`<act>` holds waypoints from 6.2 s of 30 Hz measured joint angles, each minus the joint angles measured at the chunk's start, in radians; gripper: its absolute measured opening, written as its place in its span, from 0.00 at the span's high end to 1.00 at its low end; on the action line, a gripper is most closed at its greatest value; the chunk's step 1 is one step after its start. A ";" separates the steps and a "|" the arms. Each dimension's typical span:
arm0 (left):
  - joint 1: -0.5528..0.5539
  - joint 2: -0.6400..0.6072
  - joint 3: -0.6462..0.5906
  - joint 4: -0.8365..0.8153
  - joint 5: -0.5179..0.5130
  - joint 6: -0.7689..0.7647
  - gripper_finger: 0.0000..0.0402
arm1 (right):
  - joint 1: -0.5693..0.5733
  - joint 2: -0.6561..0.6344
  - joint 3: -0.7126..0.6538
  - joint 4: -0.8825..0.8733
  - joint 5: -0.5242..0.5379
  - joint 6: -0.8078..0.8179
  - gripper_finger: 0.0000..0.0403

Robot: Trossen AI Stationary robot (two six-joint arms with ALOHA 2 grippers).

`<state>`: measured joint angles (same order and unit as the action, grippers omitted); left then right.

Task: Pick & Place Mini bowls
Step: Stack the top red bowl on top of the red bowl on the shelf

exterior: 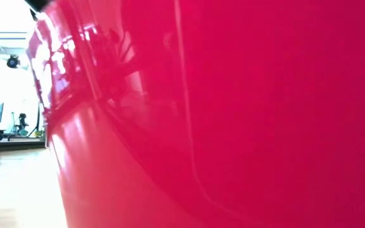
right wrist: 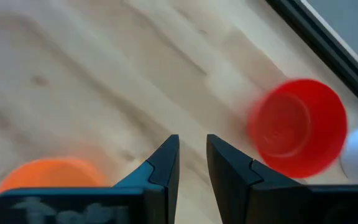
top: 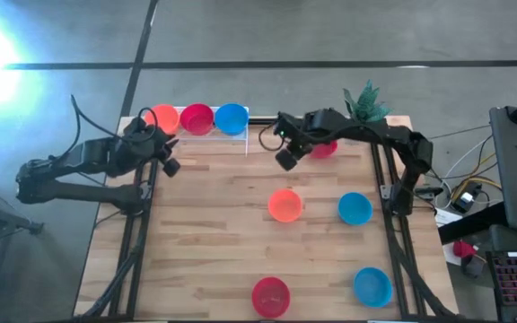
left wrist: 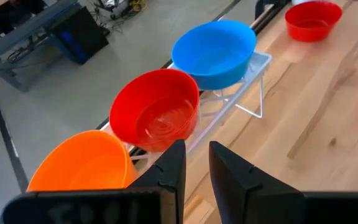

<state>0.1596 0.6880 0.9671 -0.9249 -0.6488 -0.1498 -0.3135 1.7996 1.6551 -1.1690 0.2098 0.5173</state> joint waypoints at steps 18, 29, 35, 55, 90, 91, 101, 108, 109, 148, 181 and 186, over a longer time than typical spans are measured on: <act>0.000 0.000 -0.006 0.043 0.001 0.000 0.83 | -0.207 -0.002 -0.276 0.190 -0.058 -0.002 0.80; 0.000 0.000 -0.006 0.043 0.001 0.000 0.83 | -0.229 -0.002 -0.385 0.323 -0.054 -0.004 0.80; 0.000 0.001 -0.006 0.043 0.001 -0.001 0.83 | -0.238 -0.002 -0.434 0.389 -0.053 -0.004 0.80; 0.000 0.001 -0.006 0.043 0.001 -0.004 0.83 | -0.230 -0.002 -0.562 0.558 -0.046 -0.096 0.96; 0.000 0.002 -0.006 0.043 0.005 -0.019 0.83 | 0.227 0.075 -0.119 0.427 0.029 -0.197 0.98; 0.000 0.002 -0.006 0.043 0.005 -0.021 0.83 | 0.237 0.092 -0.106 0.425 0.028 -0.210 0.98; 0.000 0.002 -0.006 0.043 0.060 -0.030 0.83 | 0.292 0.266 0.055 0.416 -0.031 -0.383 0.98; 0.000 0.002 -0.006 0.043 0.060 -0.030 0.83 | 0.322 0.392 0.211 0.368 -0.084 -0.461 0.98; 0.000 0.002 -0.006 0.043 0.060 -0.030 0.83 | 0.327 0.410 0.235 0.348 -0.085 -0.471 0.98; 0.000 0.002 -0.006 0.042 0.084 -0.022 0.83 | 0.405 0.587 0.398 0.184 -0.086 -0.550 0.79; -0.016 0.149 -0.156 0.307 0.443 0.255 0.83 | 0.419 0.367 0.691 -0.136 0.006 -0.543 0.74; -0.024 0.200 -0.215 0.424 0.473 0.254 0.83 | 0.421 0.308 0.690 -0.136 0.030 -0.544 0.74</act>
<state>0.1356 0.8877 0.7516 -0.5011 -0.1757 0.1037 0.1074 2.1080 2.3455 -1.3053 0.2393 -0.0266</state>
